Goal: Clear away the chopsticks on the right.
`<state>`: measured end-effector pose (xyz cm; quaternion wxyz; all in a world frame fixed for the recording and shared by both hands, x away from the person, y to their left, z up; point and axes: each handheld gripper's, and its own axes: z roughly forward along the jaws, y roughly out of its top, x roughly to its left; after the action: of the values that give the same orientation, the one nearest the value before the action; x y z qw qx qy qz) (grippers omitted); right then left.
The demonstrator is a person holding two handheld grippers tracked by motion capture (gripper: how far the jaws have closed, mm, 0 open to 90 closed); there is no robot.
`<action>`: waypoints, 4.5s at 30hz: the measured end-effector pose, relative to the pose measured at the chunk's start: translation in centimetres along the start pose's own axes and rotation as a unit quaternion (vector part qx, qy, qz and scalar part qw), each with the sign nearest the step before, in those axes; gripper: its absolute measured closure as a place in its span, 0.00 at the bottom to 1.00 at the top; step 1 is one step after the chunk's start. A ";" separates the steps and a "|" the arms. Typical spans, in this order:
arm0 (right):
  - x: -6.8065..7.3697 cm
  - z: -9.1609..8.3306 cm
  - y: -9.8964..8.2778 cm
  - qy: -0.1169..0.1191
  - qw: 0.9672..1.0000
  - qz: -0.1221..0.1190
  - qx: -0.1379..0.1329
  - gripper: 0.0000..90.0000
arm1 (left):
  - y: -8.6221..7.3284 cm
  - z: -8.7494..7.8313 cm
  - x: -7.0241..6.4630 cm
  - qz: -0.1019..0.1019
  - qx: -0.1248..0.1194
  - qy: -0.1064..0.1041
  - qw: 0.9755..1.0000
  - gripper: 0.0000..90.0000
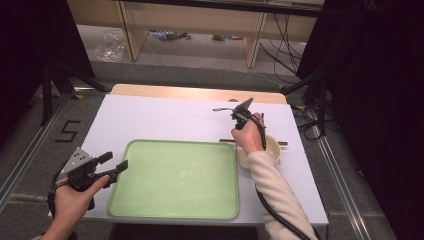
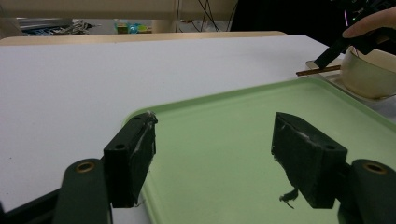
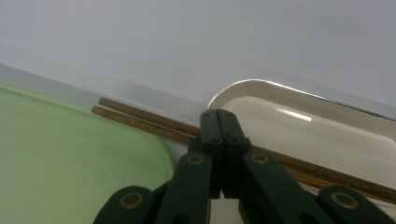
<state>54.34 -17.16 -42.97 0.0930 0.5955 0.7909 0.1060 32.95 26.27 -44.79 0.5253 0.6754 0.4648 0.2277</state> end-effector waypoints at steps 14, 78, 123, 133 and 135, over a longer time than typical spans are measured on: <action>0.4 0.2 0.0 0.007 1.000 0.006 -0.004 1.00 | 0.0 0.0 0.0 -0.008 -0.003 0.000 1.000 0.34; 3.5 0.2 1.2 -0.057 0.844 -0.533 0.007 0.77 | 0.0 -0.2 0.1 -0.001 -0.002 0.002 1.000 0.34; 3.9 -0.6 1.2 -0.127 0.832 -0.529 -0.109 0.97 | 0.0 -0.1 0.2 -0.005 0.000 0.003 1.000 0.35; 4.2 -3.3 0.1 -0.143 0.827 -0.498 -0.220 0.97 | 0.0 -0.2 0.0 -0.004 -0.001 0.004 1.000 0.35; 4.2 -3.7 0.2 -0.137 0.824 -0.496 -0.235 0.97 | 0.0 -0.2 0.1 -0.006 -0.003 0.003 1.000 0.35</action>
<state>52.35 -13.29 -39.43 0.3781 0.0911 0.9097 0.1456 32.85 26.41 -44.77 0.5271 0.6703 0.4700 0.2279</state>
